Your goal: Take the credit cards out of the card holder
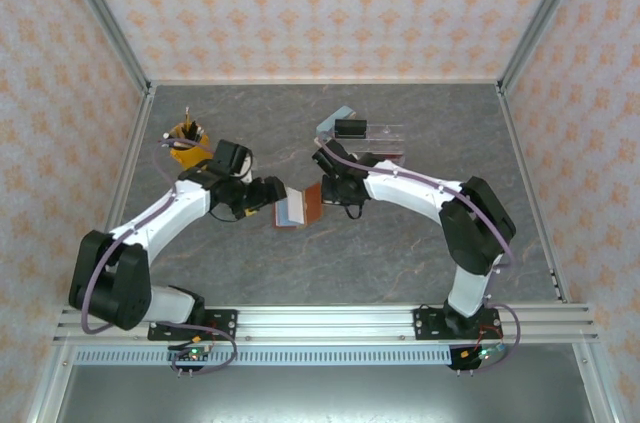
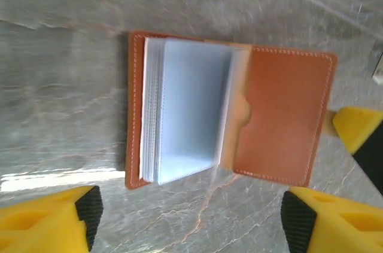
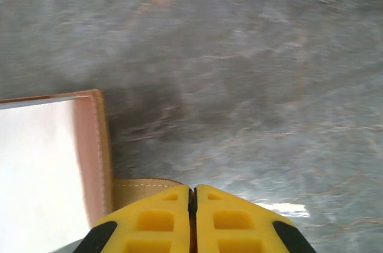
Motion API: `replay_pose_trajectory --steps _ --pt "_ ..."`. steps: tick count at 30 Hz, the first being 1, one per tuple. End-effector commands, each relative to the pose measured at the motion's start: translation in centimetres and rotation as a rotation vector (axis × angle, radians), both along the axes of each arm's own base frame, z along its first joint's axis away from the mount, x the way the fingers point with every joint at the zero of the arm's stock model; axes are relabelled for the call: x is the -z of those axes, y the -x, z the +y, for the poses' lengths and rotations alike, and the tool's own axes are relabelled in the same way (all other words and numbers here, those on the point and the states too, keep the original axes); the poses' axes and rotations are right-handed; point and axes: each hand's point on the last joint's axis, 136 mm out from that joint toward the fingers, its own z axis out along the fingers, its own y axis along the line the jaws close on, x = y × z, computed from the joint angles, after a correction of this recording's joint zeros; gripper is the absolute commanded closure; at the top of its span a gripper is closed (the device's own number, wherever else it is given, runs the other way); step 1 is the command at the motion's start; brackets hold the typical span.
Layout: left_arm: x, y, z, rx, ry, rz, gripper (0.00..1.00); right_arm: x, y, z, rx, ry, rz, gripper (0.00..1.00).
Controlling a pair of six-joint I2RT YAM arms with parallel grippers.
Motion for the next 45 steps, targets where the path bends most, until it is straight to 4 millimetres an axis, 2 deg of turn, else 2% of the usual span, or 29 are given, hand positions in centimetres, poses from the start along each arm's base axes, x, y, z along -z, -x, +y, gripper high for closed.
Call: replay_pose_trajectory --steps 1,2,6,12,18,21,24,31,45 --pt "-0.4 -1.8 -1.4 0.002 0.036 -0.03 0.27 -0.8 -1.1 -1.6 0.037 0.029 -0.064 0.92" --pt "-0.1 -2.0 -1.7 0.006 0.035 -0.023 0.28 -0.4 -1.0 -2.0 0.037 0.041 -0.06 0.92" --pt "0.2 -3.0 -3.0 0.025 0.051 -0.01 0.46 0.3 -1.1 -2.8 0.018 0.054 -0.044 0.92" --pt "0.0 -4.0 -3.1 0.017 0.015 -0.048 0.47 0.5 -1.1 -2.6 -0.029 0.06 -0.036 0.92" --pt "0.8 -4.0 -3.5 0.021 0.002 -0.033 0.52 1.5 -1.0 -2.6 -0.043 0.089 -0.006 0.92" --pt "1.7 -3.8 -3.5 0.037 -0.009 -0.002 0.57 1.8 -1.0 -2.8 -0.034 0.091 -0.009 0.92" --pt "2.6 -3.6 -3.8 0.057 -0.005 0.031 0.66 2.1 -0.8 -2.5 -0.032 0.072 0.009 0.92" --pt "3.7 -3.5 -3.6 0.064 -0.037 0.063 0.61 2.8 -0.5 -2.6 -0.029 0.077 0.023 0.92" --pt "5.5 -2.9 -4.3 0.073 -0.042 0.13 0.62 3.5 -0.3 -2.1 -0.036 0.061 0.046 0.93"
